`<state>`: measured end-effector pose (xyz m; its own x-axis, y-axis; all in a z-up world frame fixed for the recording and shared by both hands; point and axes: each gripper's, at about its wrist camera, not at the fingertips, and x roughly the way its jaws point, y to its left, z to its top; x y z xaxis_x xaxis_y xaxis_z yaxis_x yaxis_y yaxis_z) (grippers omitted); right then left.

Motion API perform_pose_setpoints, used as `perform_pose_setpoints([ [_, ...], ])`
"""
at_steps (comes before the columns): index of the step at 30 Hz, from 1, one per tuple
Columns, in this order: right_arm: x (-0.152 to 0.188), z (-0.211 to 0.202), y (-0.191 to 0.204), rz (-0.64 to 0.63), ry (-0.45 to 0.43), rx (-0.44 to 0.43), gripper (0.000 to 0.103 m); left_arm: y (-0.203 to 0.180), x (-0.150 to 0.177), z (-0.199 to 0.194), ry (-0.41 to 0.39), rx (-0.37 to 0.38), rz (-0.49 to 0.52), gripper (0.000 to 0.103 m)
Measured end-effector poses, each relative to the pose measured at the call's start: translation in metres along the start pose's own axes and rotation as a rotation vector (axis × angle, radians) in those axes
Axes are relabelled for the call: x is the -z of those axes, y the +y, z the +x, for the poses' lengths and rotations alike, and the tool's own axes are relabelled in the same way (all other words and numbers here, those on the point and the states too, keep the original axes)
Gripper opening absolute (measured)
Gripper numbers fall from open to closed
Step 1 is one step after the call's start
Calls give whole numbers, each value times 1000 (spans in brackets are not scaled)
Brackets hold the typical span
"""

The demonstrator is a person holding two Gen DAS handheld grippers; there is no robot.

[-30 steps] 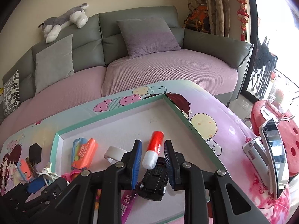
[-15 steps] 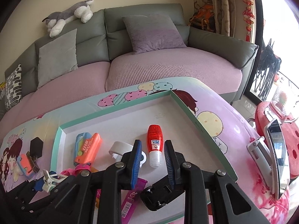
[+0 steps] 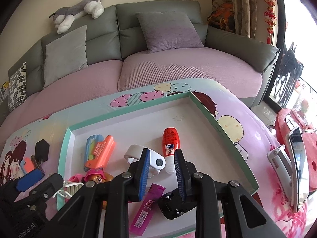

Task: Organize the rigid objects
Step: 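Open the right tool to set the bottle upright while the left tool releases the clip in the tray, then move both tools back from the tray to the remaining items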

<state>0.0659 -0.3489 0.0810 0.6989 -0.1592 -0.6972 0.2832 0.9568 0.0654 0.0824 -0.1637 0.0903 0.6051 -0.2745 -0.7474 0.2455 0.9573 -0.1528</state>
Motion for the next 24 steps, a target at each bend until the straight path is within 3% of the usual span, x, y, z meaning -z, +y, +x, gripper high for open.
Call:
perform_pose_setpoints([
  [7,2,0,17,-30,18,-55,30,32,-8,-23,-76,-61,-102,65],
  [8,2,0,21,-36,21,-63,32,38,-8,-23,-82,-74,-122,68],
  [10,4,-1,31,-53,24,-84,51,52,-7,-23,-90,-101,-170,84],
  [11,5,-1,35,-65,23,-98,52,57,-7,-23,-94,-117,-185,88],
  [14,6,-3,51,-100,23,-132,57,73,-4,-23,-99,-179,-223,88],
  [16,9,-3,61,-123,24,-161,75,83,-1,-23,-106,-225,-250,89],
  [19,12,-6,72,-149,18,-183,82,99,2,-24,-110,-284,-293,101],
  [24,16,-7,84,-151,25,-224,98,120,8,-29,-123,-360,-353,101],
])
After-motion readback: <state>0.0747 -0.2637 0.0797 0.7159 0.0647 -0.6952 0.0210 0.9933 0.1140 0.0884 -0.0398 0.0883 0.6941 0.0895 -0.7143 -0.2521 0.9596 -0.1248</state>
